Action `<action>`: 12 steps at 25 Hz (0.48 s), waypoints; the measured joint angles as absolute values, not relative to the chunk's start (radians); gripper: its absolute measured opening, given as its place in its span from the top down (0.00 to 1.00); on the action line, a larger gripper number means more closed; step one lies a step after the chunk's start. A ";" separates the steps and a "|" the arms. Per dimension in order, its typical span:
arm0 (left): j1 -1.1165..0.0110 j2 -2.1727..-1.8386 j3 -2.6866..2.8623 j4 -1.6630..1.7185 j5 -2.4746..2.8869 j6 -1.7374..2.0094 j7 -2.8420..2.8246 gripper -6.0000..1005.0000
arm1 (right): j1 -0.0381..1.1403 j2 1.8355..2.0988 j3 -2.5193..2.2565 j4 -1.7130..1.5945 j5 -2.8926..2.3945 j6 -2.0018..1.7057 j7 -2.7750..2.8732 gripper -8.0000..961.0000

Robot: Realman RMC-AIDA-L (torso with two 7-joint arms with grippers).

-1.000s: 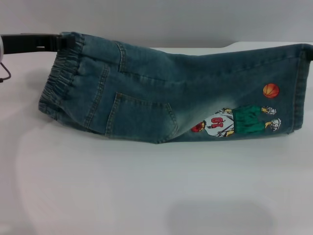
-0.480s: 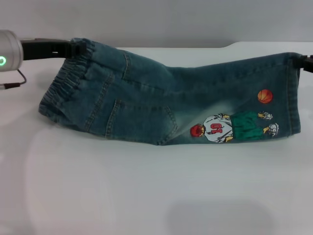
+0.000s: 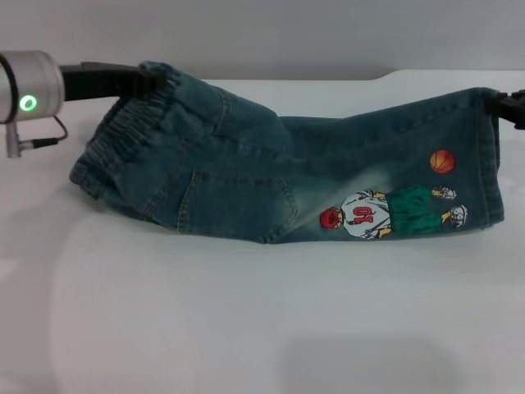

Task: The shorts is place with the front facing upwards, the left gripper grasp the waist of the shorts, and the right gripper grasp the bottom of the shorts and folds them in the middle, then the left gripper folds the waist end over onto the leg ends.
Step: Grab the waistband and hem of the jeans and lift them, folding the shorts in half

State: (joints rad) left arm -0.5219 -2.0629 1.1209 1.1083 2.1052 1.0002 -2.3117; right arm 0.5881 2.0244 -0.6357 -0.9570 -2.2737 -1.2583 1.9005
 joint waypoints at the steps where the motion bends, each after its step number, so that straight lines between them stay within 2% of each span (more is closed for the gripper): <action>1: -0.517 -2.063 1.138 1.108 2.092 0.988 -2.312 0.87 | 0.588 2.025 -0.641 -0.950 -2.274 -1.247 1.900 0.96; 12: -0.496 -2.062 1.251 1.107 2.045 0.856 -2.316 0.87 | 0.588 2.033 -0.692 -0.887 -2.289 -1.143 1.901 0.95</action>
